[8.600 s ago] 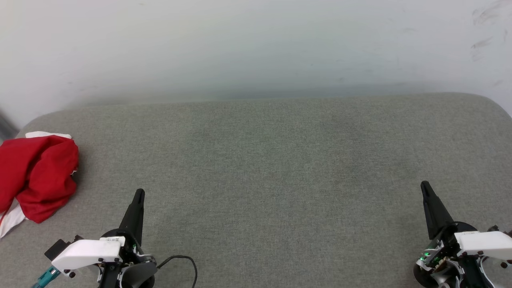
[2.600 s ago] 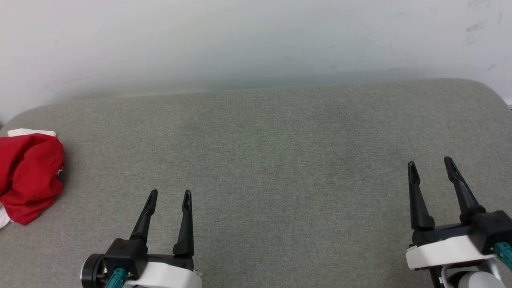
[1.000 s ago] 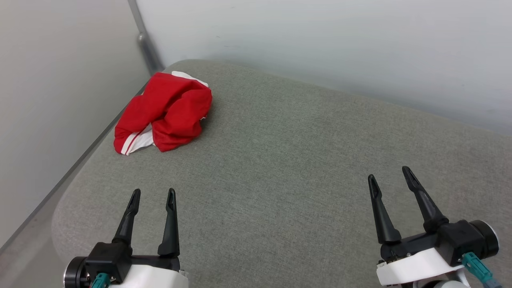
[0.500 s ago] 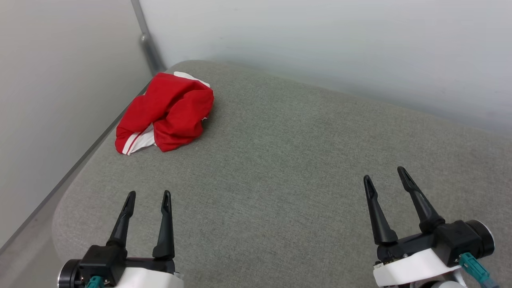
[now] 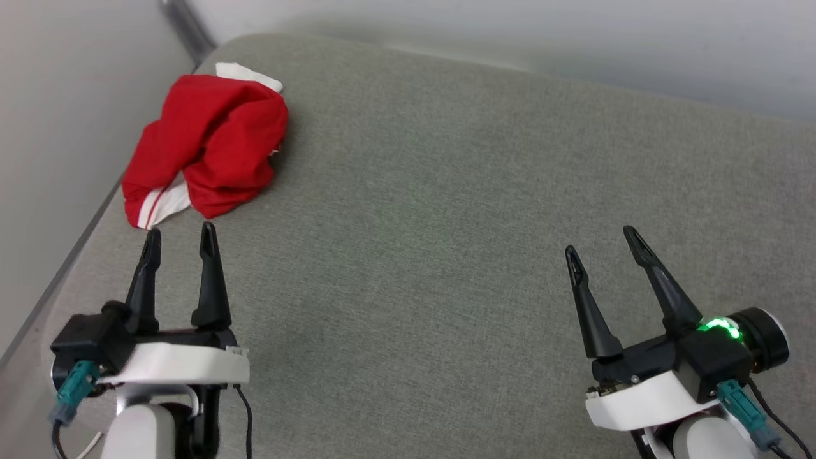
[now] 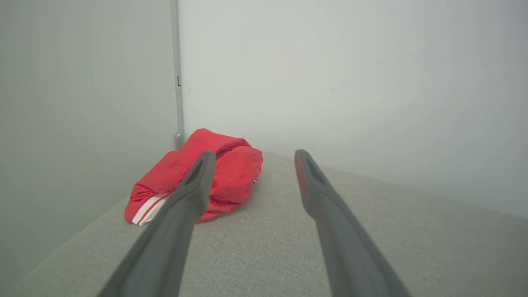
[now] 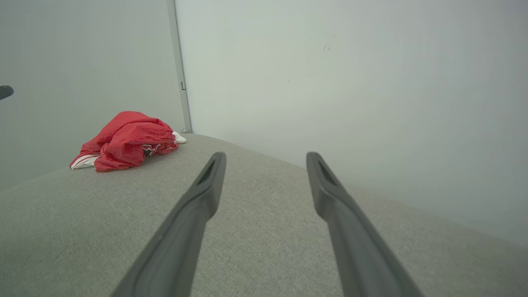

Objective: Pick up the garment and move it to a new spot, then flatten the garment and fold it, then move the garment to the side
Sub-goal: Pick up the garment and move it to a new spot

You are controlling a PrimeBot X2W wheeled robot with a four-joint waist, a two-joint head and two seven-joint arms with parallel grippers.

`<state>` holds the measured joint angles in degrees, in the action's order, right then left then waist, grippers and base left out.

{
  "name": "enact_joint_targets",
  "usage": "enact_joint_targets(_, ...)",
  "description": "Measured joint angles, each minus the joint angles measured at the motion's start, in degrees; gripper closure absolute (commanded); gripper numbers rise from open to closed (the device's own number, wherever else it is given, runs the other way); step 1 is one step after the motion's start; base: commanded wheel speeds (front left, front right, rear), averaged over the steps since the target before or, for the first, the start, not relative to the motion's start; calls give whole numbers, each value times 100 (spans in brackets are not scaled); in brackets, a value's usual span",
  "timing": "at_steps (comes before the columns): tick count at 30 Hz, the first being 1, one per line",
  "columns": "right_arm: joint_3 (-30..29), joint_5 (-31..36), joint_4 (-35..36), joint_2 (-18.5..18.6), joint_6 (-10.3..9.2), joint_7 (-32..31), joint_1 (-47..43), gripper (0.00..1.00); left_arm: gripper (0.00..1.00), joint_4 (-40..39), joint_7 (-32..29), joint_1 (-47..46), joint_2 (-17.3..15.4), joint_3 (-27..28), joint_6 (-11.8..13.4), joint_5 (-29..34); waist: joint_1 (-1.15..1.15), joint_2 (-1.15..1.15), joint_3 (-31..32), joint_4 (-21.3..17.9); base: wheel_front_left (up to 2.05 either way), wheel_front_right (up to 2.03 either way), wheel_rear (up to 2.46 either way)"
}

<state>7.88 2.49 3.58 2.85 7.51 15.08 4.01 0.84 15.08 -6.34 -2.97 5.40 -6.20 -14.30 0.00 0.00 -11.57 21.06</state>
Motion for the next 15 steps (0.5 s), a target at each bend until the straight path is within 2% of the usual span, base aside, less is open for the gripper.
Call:
enact_joint_targets(2, 35, 67, 21, 0, -1, 0, 101, 0, 0, 225, 0, -308, -82, 73, -63, -42, 0, 0, -203, -83, 0, 0, 0)
enact_joint_targets(5, 125, 175, 57, 0, 0, 0, 226, 0, 0, 818, -1, -845, -498, 119, -98, -274, 0, 0, -510, -239, 0, 0, 0)
enact_joint_targets(9, 178, 356, 174, -1, 0, 0, 423, 0, 0, 1243, -138, -1845, -1384, 149, -113, -655, 1, 0, -929, -459, 0, 0, 0)
enact_joint_targets(12, 136, 391, 231, 2, -1, 0, 477, 0, 0, 1599, -918, -2432, -1995, -52, -114, -1298, 1, 0, -1235, -620, 0, 0, 0)
enact_joint_targets(13, 146, 427, 270, 2, -1, 1, 528, 0, 0, 1760, -1556, -2828, -2495, -232, -120, -1616, 1, 0, -1427, -722, 0, 0, 0)
enact_joint_targets(15, 158, 455, 303, 0, 0, 0, 568, 0, 0, 1934, -2124, -3183, -2947, -328, -120, -1978, 1, 0, -1610, -821, 0, 0, 0)
